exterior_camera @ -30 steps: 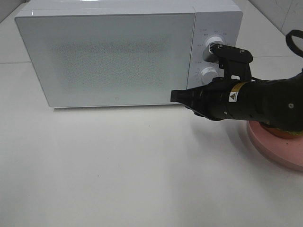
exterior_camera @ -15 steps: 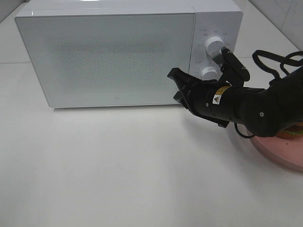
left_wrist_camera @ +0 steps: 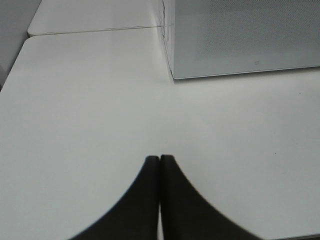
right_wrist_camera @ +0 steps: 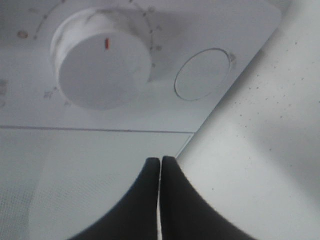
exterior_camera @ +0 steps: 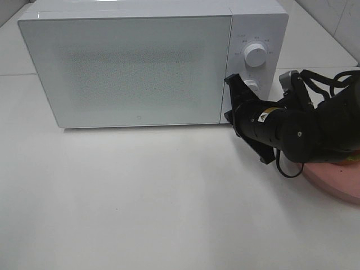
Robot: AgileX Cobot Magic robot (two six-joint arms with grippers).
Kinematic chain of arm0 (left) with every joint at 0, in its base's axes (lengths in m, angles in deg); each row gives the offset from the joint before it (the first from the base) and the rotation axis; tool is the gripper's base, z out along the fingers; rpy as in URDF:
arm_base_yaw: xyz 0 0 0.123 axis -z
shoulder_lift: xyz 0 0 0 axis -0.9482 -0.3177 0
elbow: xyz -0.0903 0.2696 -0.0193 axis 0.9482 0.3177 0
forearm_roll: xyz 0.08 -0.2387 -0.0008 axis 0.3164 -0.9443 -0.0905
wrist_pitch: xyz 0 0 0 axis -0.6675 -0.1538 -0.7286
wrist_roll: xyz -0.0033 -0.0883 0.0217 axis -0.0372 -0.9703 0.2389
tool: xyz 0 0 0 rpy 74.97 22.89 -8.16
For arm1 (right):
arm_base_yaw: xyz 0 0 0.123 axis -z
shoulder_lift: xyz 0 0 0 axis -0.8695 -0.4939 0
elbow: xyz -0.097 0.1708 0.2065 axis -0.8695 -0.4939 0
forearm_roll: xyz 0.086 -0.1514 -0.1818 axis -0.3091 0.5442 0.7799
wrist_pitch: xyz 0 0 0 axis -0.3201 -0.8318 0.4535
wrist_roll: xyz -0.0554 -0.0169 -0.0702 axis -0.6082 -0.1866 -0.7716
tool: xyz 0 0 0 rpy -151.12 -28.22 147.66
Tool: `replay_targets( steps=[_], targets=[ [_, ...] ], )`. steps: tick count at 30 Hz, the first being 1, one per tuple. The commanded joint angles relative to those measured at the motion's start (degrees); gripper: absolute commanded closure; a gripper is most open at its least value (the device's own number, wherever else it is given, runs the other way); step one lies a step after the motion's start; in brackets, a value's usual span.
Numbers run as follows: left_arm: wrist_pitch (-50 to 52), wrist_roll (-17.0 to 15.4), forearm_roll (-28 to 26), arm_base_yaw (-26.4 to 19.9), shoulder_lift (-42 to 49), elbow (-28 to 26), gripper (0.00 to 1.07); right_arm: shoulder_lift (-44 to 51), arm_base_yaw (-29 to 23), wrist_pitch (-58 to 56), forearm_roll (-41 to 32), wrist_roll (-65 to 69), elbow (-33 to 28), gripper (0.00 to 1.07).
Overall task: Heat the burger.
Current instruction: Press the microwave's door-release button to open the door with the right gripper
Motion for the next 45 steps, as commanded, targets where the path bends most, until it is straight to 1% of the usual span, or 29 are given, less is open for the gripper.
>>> replay_targets(
  steps=[1,9,17,21,23,33,37,45],
  targets=[
    [0.8,-0.1,-0.3,-0.1,1.1,0.0,1.06,-0.8,-0.1,4.0,-4.1,-0.1,0.3,1.07],
    [0.8,-0.1,-0.3,-0.1,1.1,0.0,1.06,-4.4,-0.1,9.0,-8.9,-0.1,0.3,1.07],
    [0.8,-0.1,-0.3,-0.1,1.1,0.0,1.06,-6.8,-0.1,12.3,-10.9,0.4,0.9,1.07],
    [0.8,-0.1,-0.3,-0.1,1.1,0.0,1.06,-7.8,-0.1,12.9,-10.8,0.4,1.4,1.07],
    [0.8,-0.1,-0.3,-0.1,1.1,0.0,1.06,-8.7,-0.1,15.3,-10.3,0.4,1.5,1.07],
    [0.8,-0.1,-0.3,-0.1,1.1,0.0,1.06,-8.8,-0.1,15.4,-10.3,0.4,1.5,1.07],
    [0.8,-0.1,-0.3,-0.1,1.1,0.0,1.06,-8.8,-0.1,15.0,-8.9,0.4,2.8,1.07],
    [0.8,-0.1,-0.3,-0.1,1.1,0.0,1.06,-10.9,-0.1,15.2,-9.6,0.4,4.2,1.07]
  ],
)
